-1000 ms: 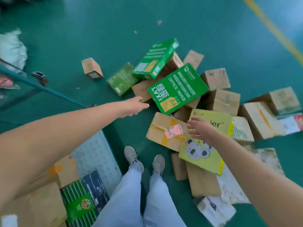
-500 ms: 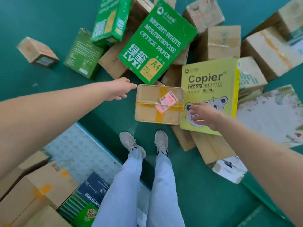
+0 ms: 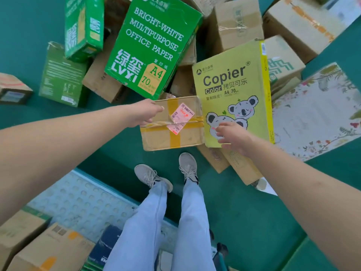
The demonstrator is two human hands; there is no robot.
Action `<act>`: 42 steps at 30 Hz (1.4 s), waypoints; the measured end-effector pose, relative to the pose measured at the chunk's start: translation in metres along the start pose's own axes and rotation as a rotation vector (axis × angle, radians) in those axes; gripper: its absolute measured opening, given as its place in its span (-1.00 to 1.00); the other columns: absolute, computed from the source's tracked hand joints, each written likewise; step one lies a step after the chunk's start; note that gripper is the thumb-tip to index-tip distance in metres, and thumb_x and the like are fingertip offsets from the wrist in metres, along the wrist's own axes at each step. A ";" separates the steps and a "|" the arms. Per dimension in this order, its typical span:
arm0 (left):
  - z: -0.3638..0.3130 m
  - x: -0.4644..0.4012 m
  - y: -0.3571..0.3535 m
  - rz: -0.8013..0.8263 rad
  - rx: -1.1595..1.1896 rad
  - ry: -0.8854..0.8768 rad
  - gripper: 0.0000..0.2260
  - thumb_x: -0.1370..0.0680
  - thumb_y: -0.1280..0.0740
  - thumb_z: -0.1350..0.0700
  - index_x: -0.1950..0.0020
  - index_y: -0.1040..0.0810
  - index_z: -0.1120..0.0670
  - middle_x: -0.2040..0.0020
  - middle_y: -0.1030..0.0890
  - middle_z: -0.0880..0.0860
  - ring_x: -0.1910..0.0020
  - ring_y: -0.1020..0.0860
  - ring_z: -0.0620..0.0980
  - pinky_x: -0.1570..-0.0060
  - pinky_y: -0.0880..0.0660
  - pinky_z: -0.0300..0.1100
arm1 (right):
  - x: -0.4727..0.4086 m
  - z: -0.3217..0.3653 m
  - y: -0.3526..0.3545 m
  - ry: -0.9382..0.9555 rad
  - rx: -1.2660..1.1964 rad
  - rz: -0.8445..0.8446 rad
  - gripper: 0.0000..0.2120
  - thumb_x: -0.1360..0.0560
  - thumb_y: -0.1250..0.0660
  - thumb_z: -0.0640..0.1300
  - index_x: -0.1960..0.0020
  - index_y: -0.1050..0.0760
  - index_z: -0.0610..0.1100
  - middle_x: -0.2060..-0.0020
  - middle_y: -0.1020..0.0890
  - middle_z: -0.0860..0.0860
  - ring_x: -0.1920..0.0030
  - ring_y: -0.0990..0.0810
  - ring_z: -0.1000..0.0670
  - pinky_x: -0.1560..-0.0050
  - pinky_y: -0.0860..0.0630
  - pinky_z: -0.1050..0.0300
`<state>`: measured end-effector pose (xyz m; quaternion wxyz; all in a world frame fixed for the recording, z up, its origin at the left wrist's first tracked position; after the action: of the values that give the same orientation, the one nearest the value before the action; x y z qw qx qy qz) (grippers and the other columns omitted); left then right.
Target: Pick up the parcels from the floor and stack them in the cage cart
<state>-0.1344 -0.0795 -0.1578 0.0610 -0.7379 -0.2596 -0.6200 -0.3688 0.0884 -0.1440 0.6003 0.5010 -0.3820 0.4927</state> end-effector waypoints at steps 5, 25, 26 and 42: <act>-0.035 -0.014 -0.025 0.008 -0.071 -0.023 -0.49 -0.71 -0.22 -0.09 -0.62 -0.24 0.03 -0.47 -0.44 0.11 -0.26 -0.51 0.09 -0.30 -0.46 0.01 | -0.015 -0.025 0.017 -0.005 -0.075 0.002 -0.54 -0.70 -0.24 -0.06 -0.57 -0.30 -0.10 -0.32 -0.53 -0.11 -0.24 -0.56 -0.13 -0.18 -0.53 -0.02; -0.104 -0.019 -0.174 0.146 -0.387 -0.122 -0.50 -0.70 -0.21 -0.13 -0.59 -0.29 0.04 -0.33 -0.51 0.06 -0.22 -0.55 0.07 -0.27 -0.50 0.01 | 0.000 -0.182 0.065 -0.098 -0.389 -0.126 -0.58 -0.70 -0.21 -0.03 -0.54 -0.31 -0.04 -0.31 -0.53 -0.04 -0.18 -0.58 -0.04 -0.24 -0.58 0.01; -0.109 -0.014 -0.181 0.152 -0.396 -0.133 -0.50 -0.69 -0.22 -0.12 -0.59 -0.29 0.04 -0.34 -0.51 0.06 -0.23 -0.55 0.07 -0.27 -0.50 0.00 | 0.004 -0.188 0.067 -0.092 -0.416 -0.138 -0.58 -0.70 -0.21 -0.04 -0.54 -0.31 -0.04 -0.31 -0.53 -0.04 -0.18 -0.58 -0.03 -0.24 -0.58 0.01; -0.210 0.031 -0.206 0.077 -0.392 -0.225 -0.47 -0.70 -0.22 -0.09 -0.63 -0.21 0.03 -0.39 -0.50 0.11 -0.26 -0.54 0.09 -0.15 -0.49 -0.04 | 0.018 -0.146 0.148 0.103 -0.566 -0.166 -0.57 -0.69 -0.23 -0.01 -0.55 -0.33 0.01 -0.28 -0.54 -0.05 -0.22 -0.57 -0.06 -0.34 -0.53 -0.07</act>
<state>-0.4116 0.0200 -0.1287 -0.0890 -0.8095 -0.1108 -0.5697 -0.5139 0.2365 -0.1241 0.7727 0.3176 -0.4312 0.3407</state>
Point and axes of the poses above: each hand's wrist, its own x-axis away from the middle knuckle, its own y-axis out of the back of the hand, z = x × y, the point moved 2 cm from there along -x, towards the middle knuckle
